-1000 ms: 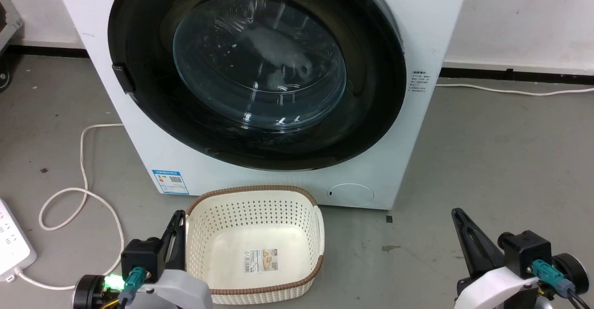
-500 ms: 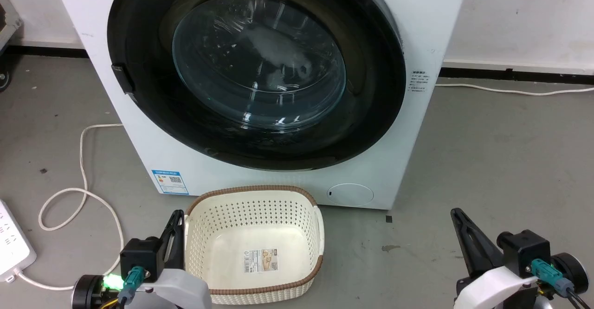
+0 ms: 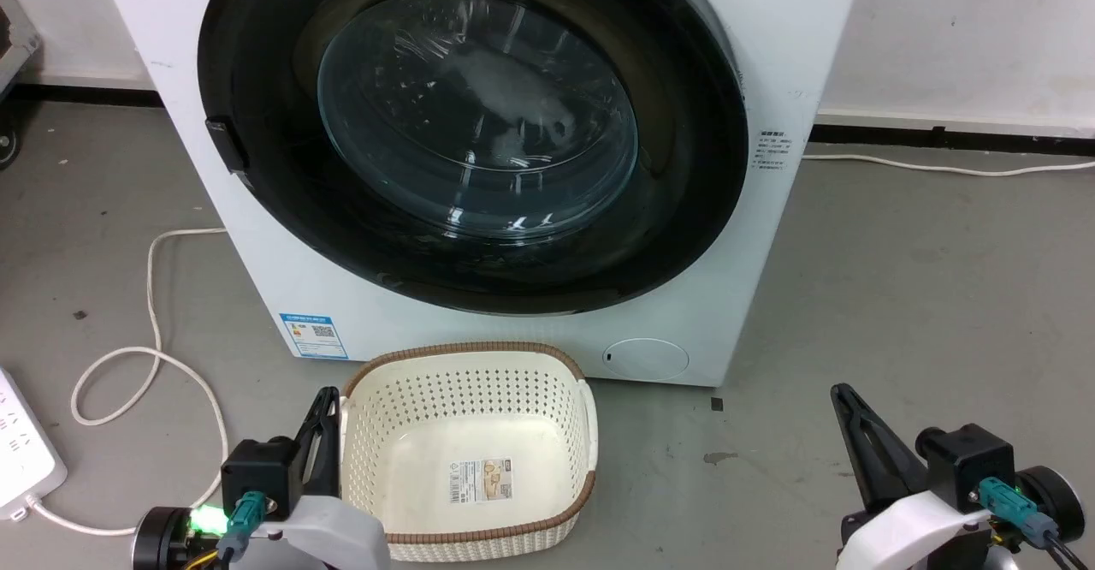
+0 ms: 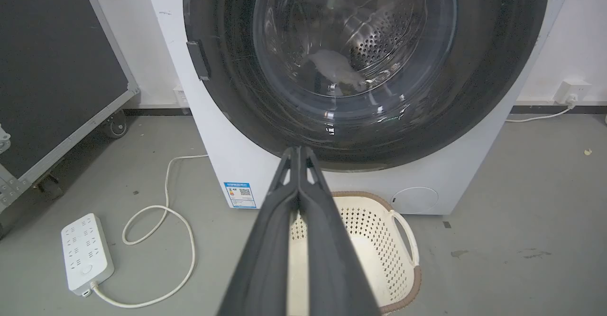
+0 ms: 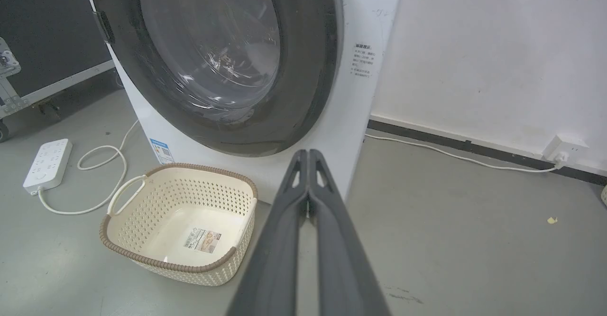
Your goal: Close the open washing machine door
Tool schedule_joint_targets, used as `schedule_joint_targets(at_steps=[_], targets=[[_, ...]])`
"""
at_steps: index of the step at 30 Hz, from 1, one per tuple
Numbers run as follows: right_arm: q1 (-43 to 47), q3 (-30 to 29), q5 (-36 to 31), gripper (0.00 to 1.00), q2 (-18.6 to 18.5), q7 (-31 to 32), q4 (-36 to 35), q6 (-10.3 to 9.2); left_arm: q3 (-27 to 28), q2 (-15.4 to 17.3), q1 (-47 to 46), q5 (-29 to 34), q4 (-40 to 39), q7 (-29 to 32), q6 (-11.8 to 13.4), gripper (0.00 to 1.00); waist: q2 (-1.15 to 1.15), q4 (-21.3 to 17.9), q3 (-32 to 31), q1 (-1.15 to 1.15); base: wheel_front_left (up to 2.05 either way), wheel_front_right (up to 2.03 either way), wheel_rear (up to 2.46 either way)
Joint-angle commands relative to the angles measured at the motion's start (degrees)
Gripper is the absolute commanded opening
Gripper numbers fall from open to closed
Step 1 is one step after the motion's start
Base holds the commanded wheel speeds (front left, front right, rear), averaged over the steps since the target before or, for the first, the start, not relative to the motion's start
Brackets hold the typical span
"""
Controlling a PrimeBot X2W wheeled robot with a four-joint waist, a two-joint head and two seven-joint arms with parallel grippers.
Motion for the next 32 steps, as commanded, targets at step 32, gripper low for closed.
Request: schedule_joint_targets(at_steps=[32], targets=[[-0.80,-0.01,-0.35,0.00,0.27,0.03,-0.31,-0.04,0.08,-0.01,-0.86,0.16,-0.25,0.02,0.16,0.00,0.00,0.00,0.00,0.00,0.00,0.00,0.00]])
